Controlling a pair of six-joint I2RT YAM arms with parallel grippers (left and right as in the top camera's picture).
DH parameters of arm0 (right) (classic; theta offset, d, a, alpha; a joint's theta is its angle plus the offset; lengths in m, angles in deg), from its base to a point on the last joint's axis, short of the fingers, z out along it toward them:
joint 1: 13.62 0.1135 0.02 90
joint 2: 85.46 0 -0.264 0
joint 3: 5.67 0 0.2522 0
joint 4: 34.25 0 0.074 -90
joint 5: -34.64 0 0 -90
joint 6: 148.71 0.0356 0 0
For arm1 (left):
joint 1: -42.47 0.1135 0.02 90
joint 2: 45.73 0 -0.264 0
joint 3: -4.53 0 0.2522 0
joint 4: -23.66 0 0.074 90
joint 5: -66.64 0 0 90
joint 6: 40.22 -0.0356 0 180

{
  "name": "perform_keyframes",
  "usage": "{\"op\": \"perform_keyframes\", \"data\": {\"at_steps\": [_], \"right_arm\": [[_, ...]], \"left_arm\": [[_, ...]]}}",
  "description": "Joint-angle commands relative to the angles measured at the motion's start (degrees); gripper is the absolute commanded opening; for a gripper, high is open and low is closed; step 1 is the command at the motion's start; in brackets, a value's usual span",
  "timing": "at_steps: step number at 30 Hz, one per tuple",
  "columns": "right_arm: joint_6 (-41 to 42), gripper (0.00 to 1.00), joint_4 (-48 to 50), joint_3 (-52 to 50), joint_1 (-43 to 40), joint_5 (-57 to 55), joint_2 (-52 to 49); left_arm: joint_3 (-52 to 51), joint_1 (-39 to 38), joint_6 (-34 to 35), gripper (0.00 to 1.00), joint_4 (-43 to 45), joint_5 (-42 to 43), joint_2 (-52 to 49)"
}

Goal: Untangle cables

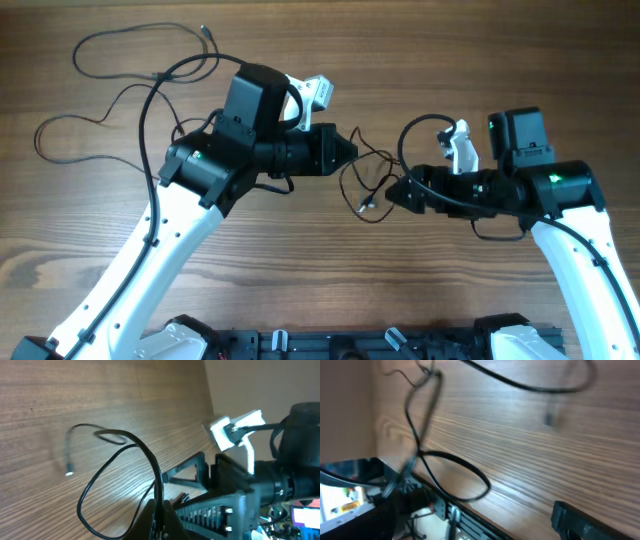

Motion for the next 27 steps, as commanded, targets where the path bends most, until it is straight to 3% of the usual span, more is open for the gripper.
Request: {"op": "perform_keyframes", "data": {"at_steps": [1,5,7,12,14,16,17,18,22,24,26,27], "right_arm": [[5.2,1.00,3.9,0.9,-0.2,4.0,0.0],[9.9,1.00,9.5,0.9,-0.2,3.9,0.0],[10.0,1.00,9.1,0.9,-0.2,2.2,-0.5],[9.6,1.00,6.7,0.9,0.5,1.4,-4.2],[8.6,0.67,6.3,0.9,0.8,1.3,-5.4],[8.2,0.41,5.4,0.9,0.8,0.0,-6.1],[8.3,0.13,4.5,0.9,0.8,-2.8,-6.2],[8.4,0.04,3.3,0.9,0.8,-6.2,-6.2],[17.6,0.04,-4.3,0.9,0.7,-29.6,-6.2],[21.8,0.04,-6.8,0.9,-0.5,-34.1,-6.0],[16.3,0.04,-5.6,0.9,-0.9,-22.1,-5.3],[7.0,0.08,-3.9,0.9,-0.8,-7.3,-5.3]], "left_arm": [[0.5,-0.4,-5.4,0.04,-1.5,1.5,0.3],[0.5,-0.4,-7.6,0.04,-1.9,4.3,0.3],[0.5,-0.4,-12.0,0.04,-0.2,10.2,0.3],[0.5,-0.4,-13.1,0.04,1.9,15.3,0.3],[0.5,-0.4,-13.0,0.04,1.9,15.3,0.3],[0.5,-0.4,-12.8,0.04,1.9,15.3,0.3],[0.5,-0.3,-12.8,0.04,2.1,15.3,0.3],[0.5,-0.2,-12.6,0.04,2.3,15.2,0.4],[0.5,4.9,-3.8,0.04,-1.3,8.3,0.4],[0.5,8.7,1.4,0.04,-7.2,2.3,0.3],[0.5,9.9,1.7,0.04,-7.8,3.9,0.3],[0.5,9.7,3.5,0.04,-7.1,4.2,0.3]]}}
